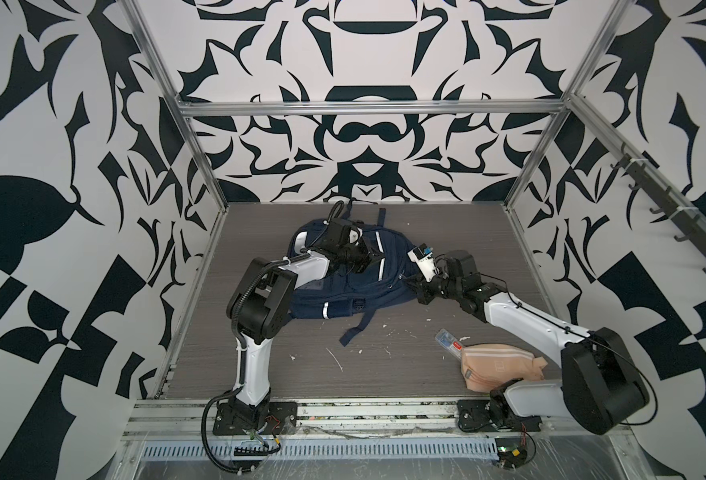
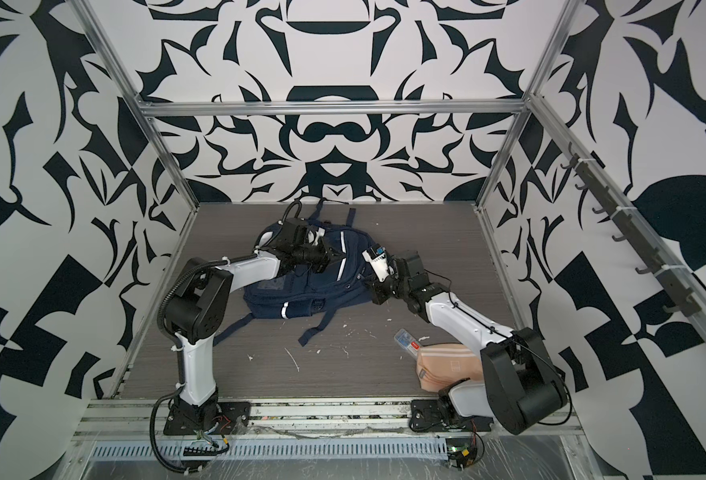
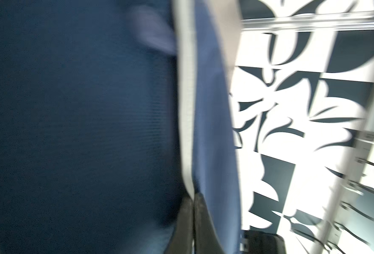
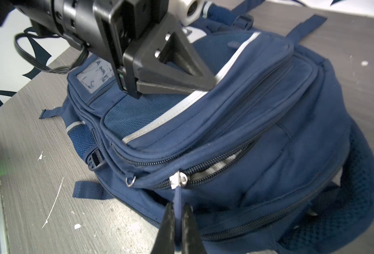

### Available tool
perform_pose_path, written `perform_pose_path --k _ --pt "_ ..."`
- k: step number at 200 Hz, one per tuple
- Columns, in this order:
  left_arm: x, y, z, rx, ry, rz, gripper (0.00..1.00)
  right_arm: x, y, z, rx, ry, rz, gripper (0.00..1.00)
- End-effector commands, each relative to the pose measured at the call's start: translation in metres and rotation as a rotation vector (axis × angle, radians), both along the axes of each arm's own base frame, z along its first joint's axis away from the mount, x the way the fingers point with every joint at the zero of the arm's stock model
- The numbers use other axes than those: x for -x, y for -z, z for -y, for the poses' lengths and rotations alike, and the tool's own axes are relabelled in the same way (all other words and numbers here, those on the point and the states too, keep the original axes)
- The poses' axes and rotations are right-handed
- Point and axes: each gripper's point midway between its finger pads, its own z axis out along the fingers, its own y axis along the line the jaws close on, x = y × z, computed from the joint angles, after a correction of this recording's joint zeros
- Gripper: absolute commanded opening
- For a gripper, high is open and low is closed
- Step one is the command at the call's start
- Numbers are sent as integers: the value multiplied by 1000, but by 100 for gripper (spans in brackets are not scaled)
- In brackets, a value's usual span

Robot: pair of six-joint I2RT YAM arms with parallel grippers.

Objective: Pack the student bag

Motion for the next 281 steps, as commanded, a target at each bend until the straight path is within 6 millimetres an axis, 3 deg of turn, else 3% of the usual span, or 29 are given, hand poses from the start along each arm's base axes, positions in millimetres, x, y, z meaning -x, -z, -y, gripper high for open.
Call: perform_pose_path --k 1,49,79,109,147,175,213,246,281 --pt "-10 -75 16 182 5 147 0 -9 -48 -11 -45 -51 152 0" --pt "-25 -134 16 240 -52 244 0 14 -43 -5 16 -110 150 0" --pt "-29 -152 9 277 -114 257 0 24 -46 -6 57 -137 179 0" --pt "-31 -168 6 312 -146 266 0 33 -47 -18 103 -197 208 0" --pt "-32 -173 7 325 -179 267 0 38 -52 -60 91 -248 247 0" --pt "-30 -173 5 326 -213 259 0 25 -60 -86 65 -152 306 0" --pt "-31 -172 2 315 -255 260 0 30 -58 -124 16 -110 311 0" --pt "-30 -168 -1 306 -268 254 0 26 -55 -135 -45 -61 273 0" --pt "-26 -160 -9 278 -277 252 0 33 -66 -127 -54 -61 292 6"
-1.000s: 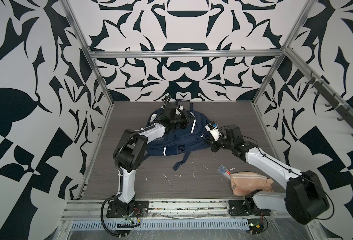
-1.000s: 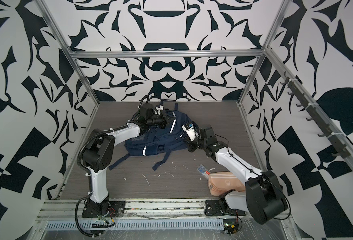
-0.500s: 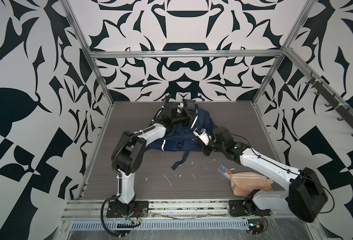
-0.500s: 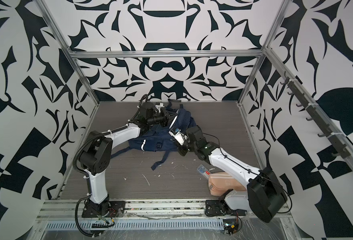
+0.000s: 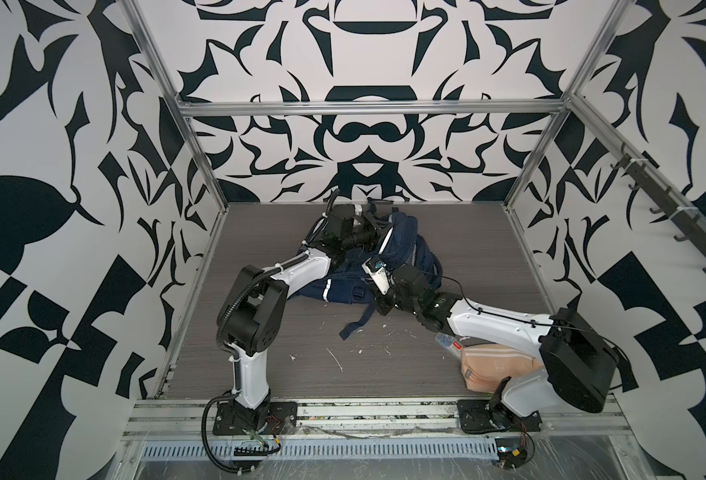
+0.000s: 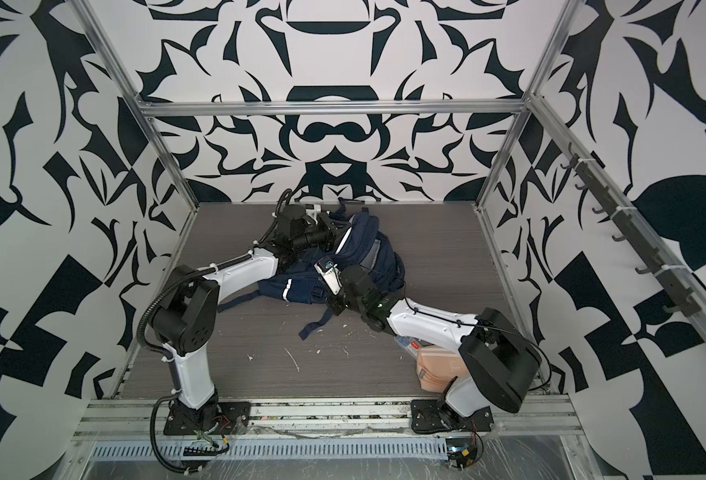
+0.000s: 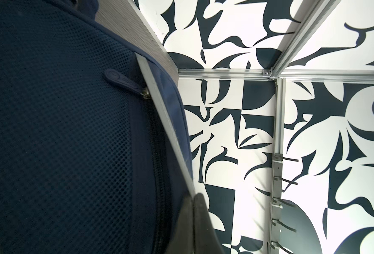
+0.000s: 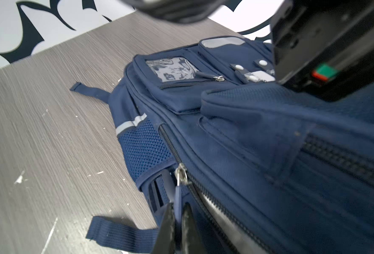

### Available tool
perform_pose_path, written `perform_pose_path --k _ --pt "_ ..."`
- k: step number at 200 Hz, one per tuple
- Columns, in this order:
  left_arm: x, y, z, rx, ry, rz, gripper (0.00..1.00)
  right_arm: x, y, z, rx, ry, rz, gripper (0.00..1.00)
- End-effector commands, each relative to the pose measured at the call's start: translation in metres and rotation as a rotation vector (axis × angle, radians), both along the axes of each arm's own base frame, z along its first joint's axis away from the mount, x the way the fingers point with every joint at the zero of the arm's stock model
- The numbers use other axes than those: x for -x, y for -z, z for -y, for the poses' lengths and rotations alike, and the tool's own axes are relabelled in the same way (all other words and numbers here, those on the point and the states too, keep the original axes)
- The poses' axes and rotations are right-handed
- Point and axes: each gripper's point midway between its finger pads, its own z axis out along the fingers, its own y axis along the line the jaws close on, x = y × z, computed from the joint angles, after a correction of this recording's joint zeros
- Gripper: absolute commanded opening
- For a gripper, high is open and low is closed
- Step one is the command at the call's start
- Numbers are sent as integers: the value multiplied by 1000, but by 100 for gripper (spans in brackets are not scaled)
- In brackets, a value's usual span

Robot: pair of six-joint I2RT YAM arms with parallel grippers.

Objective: Pack the student bag

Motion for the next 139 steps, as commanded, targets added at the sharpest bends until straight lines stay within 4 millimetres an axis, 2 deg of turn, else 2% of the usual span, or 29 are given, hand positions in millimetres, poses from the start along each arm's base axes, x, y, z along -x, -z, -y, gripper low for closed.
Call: perform_pose_path --k 1,16,32,57,71,102,126,139 --pt "1 -62 -11 85 -40 169 0 9 -57 -16 -154 -52 85 7" --pt "2 -55 -16 65 -41 166 0 17 -63 -12 -163 -76 67 20" --pt "3 -46 -22 34 -37 164 0 20 -61 0 -172 -42 -27 37" --pt "3 -33 -31 -16 -34 169 0 24 -52 29 -157 57 -155 44" --pt "4 -21 -35 -74 -20 171 0 26 -58 49 -177 122 -184 46" --pt "7 12 -50 -182 20 169 0 20 -76 113 -248 340 -268 47" --pt "14 44 -57 -299 76 160 0 18 -78 181 -227 614 -358 47" --pt "17 54 -57 -328 96 150 0 27 -73 222 -187 790 -437 47"
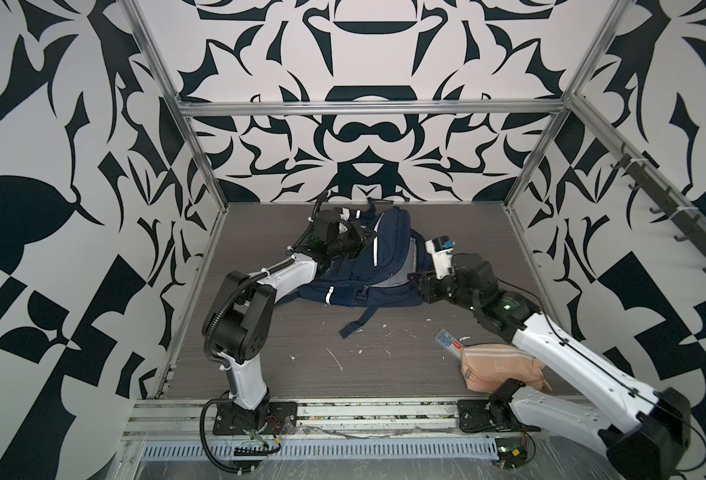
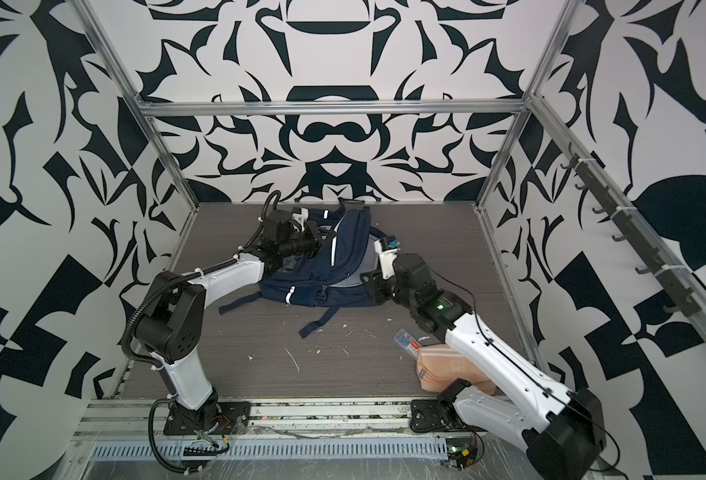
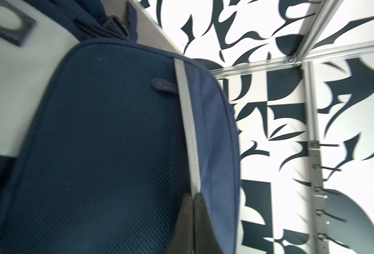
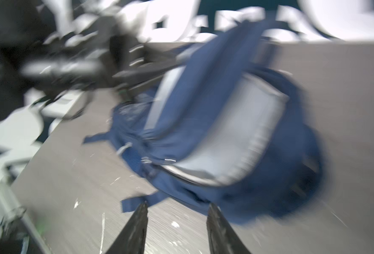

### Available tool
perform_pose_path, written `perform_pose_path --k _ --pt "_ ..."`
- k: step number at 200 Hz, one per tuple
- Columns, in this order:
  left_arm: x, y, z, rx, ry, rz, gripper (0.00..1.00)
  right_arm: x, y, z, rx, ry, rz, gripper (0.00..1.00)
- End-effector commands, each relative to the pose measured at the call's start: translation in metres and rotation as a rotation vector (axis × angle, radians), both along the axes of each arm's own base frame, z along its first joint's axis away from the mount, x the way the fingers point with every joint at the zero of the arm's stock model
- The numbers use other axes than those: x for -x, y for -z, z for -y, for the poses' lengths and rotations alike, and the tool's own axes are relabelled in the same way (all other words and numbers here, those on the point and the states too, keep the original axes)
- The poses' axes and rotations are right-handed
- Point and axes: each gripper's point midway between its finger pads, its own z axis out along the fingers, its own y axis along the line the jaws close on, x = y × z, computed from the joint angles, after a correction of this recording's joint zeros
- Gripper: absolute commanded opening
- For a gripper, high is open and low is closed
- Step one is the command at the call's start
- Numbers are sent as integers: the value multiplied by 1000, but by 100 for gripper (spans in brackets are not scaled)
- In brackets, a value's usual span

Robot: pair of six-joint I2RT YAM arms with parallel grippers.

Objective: Pack the student bag

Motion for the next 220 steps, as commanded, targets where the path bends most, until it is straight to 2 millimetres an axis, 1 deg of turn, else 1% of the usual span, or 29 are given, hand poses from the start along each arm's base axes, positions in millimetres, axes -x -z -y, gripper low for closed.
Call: perform_pose_path --k 1,12,18,35,43,52,69,72,73,76,80,83,87,92,106,112,115,117,127,135,153,162,173,181,190,199,220 --pt "8 16 -11 -106 42 32 0 19 9 68 39 288 -221 47" --pt "7 19 -8 -108 52 39 0 29 7 94 47 388 -292 47" --pt "8 21 -6 -113 61 40 0 34 5 104 48 424 -317 47" --pt "8 29 4 -111 95 47 0 46 -4 120 44 491 -366 50" --pt "8 32 9 -101 115 54 6 51 -6 124 53 510 -394 50" --pt "9 35 15 -90 135 61 16 57 -7 129 72 534 -423 50" --pt "13 36 20 -100 171 92 44 65 -13 136 75 583 -441 51" --pt "14 37 21 -108 178 99 49 65 -14 137 72 591 -440 54" --pt "14 36 21 -110 180 104 49 65 -15 137 71 594 -439 56" --pt "16 35 21 -119 188 112 53 66 -16 138 67 600 -438 61" --pt "18 34 21 -132 200 124 59 65 -19 138 59 609 -433 63" --pt "19 32 22 -141 210 136 63 64 -19 139 55 615 -432 68" --pt "22 29 22 -155 224 151 68 63 -22 139 48 620 -427 70" --pt "26 27 23 -174 244 168 74 61 -24 140 42 628 -420 72" --pt "40 17 25 -237 309 225 83 53 -28 141 37 643 -405 74" --pt "48 12 28 -271 341 259 84 49 -30 141 32 645 -394 75" --pt "53 11 29 -290 358 266 91 46 -30 141 30 646 -387 76" --pt "57 9 29 -304 371 279 92 44 -30 141 28 647 -385 77" --pt "75 5 34 -373 435 326 94 36 -30 142 26 647 -372 81" --pt "92 2 40 -416 492 363 98 28 -27 143 24 643 -371 82" --pt "128 1 54 -432 624 360 97 11 -15 149 -17 638 -395 83" --pt "150 2 63 -431 702 351 96 2 -9 155 -65 646 -404 84" --pt "177 1 76 -433 798 381 96 -7 -1 166 -130 664 -411 84" --pt "197 2 85 -420 865 390 97 -14 4 178 -176 692 -407 84" --pt "217 7 96 -394 931 363 97 -21 8 192 -216 722 -401 84" --pt "232 16 106 -378 973 312 94 -25 12 203 -245 748 -395 84" --pt "252 45 128 -396 998 173 91 -37 18 223 -263 780 -381 85"
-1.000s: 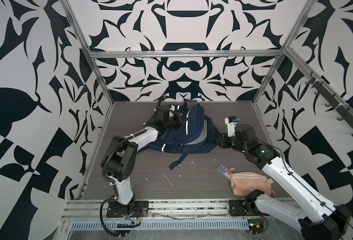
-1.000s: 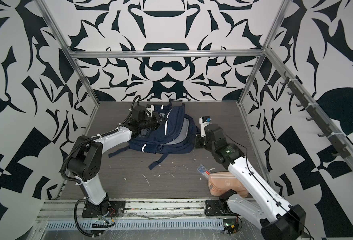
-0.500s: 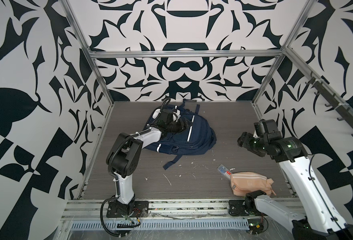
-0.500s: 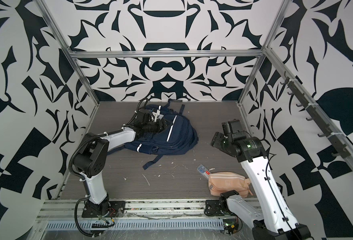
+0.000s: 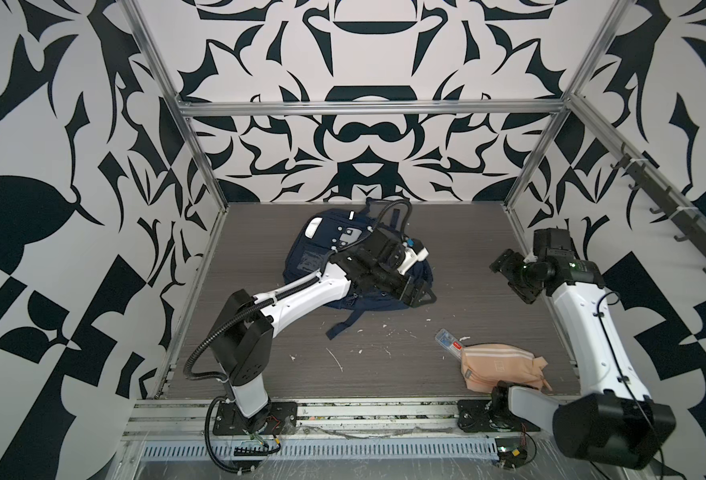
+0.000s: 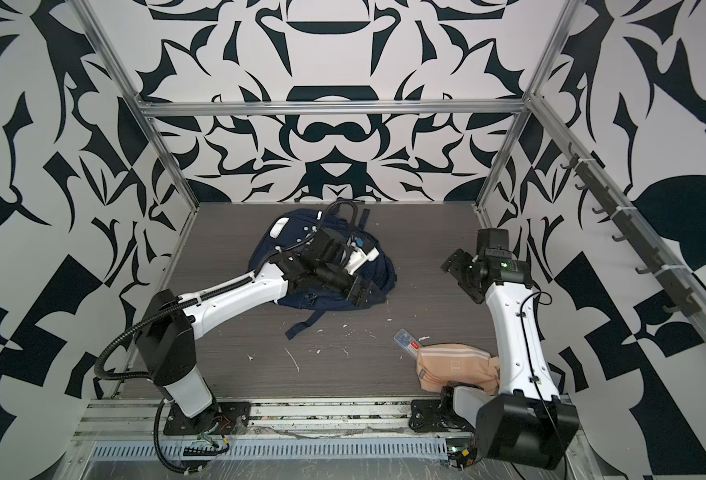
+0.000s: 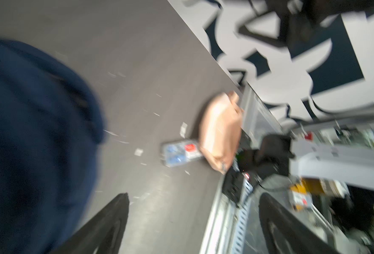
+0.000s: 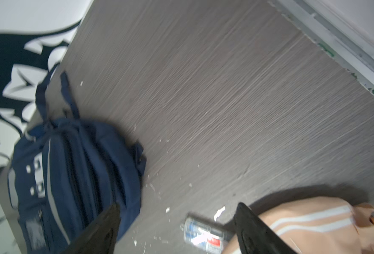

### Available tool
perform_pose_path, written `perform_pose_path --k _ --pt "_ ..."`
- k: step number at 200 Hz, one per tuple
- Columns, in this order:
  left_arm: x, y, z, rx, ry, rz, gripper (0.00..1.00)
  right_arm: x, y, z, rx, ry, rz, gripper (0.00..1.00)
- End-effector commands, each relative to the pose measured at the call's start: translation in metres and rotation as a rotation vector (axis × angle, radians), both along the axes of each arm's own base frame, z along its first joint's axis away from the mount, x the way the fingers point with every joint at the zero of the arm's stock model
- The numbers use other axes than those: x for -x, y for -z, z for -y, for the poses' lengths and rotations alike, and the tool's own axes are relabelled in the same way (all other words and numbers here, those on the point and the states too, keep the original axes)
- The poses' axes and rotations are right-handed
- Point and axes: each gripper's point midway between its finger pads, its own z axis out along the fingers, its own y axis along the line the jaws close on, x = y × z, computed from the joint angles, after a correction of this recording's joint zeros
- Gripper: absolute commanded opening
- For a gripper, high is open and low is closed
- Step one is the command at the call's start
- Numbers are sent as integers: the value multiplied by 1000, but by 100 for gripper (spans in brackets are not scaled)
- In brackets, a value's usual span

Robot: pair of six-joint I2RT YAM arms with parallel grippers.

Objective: Pack the student bag

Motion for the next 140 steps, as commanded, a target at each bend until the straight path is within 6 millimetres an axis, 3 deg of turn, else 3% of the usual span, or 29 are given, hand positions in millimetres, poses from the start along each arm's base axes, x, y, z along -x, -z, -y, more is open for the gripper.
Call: perform_pose_path --k 1,41,53,86,97,140 --pt "29 47 8 -140 45 -166 91 -27 -17 9 -23 -29 134 85" --pt "53 72 47 -211 81 -251 86 -43 -6 29 2 -26 145 85" --pt "64 79 56 -230 87 -276 77 -45 -2 30 8 -36 143 85" --pt "101 100 79 -265 99 -307 67 -39 17 29 14 -47 113 85" --pt "107 106 86 -267 88 -324 61 -38 20 25 16 -71 108 95" --pt "116 124 96 -296 60 -358 55 -34 2 18 100 -135 120 99"
